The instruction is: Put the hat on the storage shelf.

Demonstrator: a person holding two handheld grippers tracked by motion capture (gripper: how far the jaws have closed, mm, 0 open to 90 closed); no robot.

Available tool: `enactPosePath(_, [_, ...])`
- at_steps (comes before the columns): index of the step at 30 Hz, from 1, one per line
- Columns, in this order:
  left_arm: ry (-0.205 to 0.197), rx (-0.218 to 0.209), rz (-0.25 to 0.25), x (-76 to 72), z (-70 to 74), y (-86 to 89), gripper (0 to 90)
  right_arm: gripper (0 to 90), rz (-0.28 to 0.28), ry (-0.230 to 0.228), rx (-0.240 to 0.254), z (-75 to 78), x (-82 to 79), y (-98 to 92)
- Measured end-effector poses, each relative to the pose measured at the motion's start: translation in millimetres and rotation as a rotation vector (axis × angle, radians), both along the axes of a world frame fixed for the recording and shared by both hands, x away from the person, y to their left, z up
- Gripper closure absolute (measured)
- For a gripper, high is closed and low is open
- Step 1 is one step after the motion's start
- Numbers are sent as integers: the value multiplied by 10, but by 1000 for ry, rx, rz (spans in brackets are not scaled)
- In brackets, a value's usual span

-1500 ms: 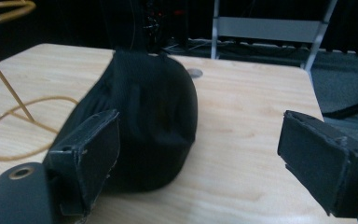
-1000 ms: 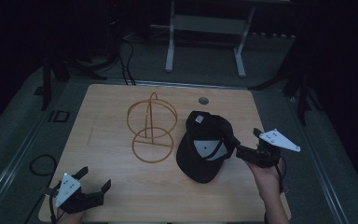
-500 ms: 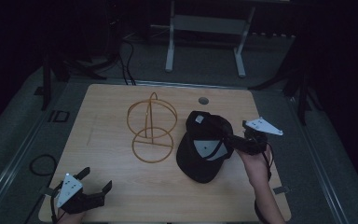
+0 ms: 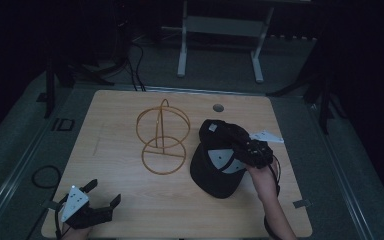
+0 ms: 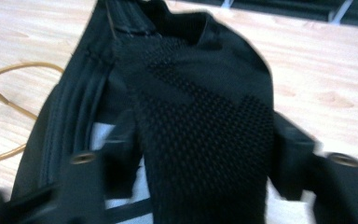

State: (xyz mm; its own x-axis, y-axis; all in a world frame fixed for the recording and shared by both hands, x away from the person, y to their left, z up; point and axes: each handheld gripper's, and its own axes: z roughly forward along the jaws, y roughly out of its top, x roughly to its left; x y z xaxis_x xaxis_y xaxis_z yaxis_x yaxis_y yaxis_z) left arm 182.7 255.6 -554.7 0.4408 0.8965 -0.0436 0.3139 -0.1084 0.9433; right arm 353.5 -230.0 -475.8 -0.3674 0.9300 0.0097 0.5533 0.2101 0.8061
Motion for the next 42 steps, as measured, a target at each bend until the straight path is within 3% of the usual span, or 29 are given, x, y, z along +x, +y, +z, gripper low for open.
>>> enactPosePath(4, [0, -2, 3, -1, 1, 4, 46, 709, -20, 1, -61, -54, -7, 18])
enactPosePath(7, [2, -3, 2, 1, 0, 6, 47, 874, -57, -16, -63, -50, -25, 3])
enactPosePath(13, [4, -6, 0, 2, 0, 9, 47, 885, -89, -63, 11, 42, -68, -37])
enactPosePath(22, [3, -5, 2, 2, 0, 4, 47, 885, -95, -149, 55, 374, -142, -46])
enactPosePath(33, [26, -4, -34, -1, 23, -40, 49, 885, -59, -250, 24, 745, -301, -26])
enactPosePath(42, [55, -7, -113, -30, 81, -292, 49, 885, -7, -302, 6, 929, -430, -44])
